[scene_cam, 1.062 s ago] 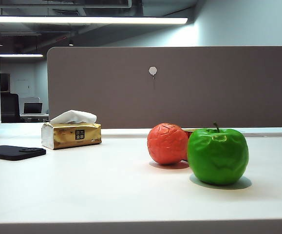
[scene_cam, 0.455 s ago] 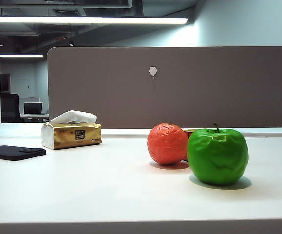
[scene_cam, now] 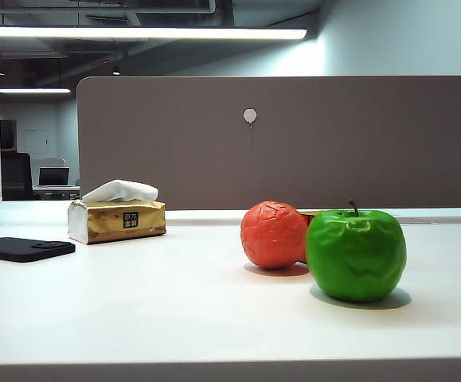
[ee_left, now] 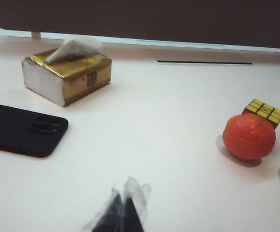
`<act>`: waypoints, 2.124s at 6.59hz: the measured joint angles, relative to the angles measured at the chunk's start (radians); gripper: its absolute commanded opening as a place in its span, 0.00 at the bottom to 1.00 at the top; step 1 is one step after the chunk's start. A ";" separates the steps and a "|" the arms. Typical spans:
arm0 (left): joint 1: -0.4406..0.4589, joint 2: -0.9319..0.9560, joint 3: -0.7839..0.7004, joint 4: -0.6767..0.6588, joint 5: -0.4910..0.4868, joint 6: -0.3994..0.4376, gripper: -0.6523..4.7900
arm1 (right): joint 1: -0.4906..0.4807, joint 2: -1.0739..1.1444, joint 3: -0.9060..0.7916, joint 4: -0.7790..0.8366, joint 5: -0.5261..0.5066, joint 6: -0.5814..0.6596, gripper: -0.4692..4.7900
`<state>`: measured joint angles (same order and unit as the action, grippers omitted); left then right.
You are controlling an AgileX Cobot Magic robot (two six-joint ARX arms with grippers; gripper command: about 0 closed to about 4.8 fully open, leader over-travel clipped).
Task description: Move all the fruits on the tabletop near the face of the Rubik's cube that has the color most similar to each fruit.
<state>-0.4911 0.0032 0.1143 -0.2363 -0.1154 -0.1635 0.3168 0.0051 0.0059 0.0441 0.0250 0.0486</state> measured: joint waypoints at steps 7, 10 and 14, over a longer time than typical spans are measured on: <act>0.000 0.002 -0.105 0.076 -0.084 0.342 0.11 | -0.027 0.000 0.000 0.014 0.061 -0.080 0.09; 0.240 0.002 -0.105 0.116 -0.019 0.260 0.11 | -0.317 -0.001 0.000 0.105 -0.185 -0.045 0.09; 0.469 0.002 -0.105 0.211 0.216 0.237 0.11 | -0.317 -0.001 0.000 0.097 -0.206 -0.030 0.09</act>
<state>-0.0223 0.0048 0.0093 -0.0257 0.1005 0.0734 -0.0006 0.0044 0.0059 0.1406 -0.1810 0.0185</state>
